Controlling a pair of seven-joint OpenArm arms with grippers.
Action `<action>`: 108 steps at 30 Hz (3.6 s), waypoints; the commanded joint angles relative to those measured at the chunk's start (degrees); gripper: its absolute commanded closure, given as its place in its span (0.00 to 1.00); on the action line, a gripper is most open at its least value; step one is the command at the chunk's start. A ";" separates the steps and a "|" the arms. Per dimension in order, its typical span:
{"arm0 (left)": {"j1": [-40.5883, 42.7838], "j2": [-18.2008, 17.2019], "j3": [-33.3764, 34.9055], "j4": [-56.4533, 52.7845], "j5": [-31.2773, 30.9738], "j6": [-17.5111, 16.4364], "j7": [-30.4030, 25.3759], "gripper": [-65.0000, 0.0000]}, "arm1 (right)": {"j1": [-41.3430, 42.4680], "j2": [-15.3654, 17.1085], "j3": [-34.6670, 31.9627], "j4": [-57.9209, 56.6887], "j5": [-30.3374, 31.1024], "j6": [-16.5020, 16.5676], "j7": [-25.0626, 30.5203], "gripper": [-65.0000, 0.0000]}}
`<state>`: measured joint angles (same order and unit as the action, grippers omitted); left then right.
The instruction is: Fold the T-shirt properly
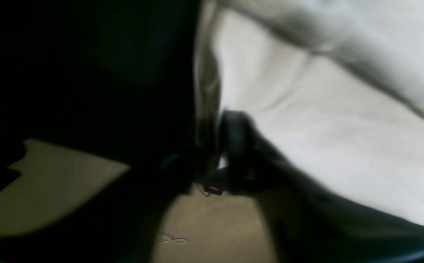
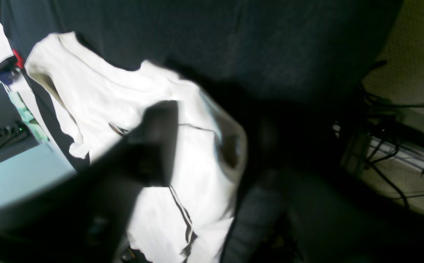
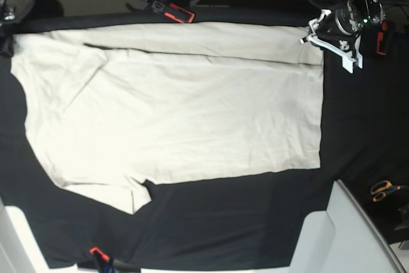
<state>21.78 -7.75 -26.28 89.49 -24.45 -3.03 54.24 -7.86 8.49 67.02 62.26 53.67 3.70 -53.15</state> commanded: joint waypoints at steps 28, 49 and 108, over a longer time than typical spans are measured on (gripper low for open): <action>-12.51 -4.52 -17.54 1.10 0.05 -0.27 -0.13 0.54 | 20.74 16.70 -21.00 -12.02 -11.25 6.98 8.97 0.41; -13.12 -7.94 -10.95 0.31 0.05 -0.36 -0.13 0.54 | 36.74 18.72 -55.73 -46.22 -24.00 18.05 43.34 0.41; -12.86 -7.68 -9.72 0.40 0.05 -0.27 -0.13 0.54 | 18.80 14.67 -50.19 -2.70 -24.09 17.97 17.41 1.00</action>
<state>9.39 -14.46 -35.68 88.97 -24.01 -3.07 54.89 9.78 22.17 16.47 58.63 28.86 21.41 -37.08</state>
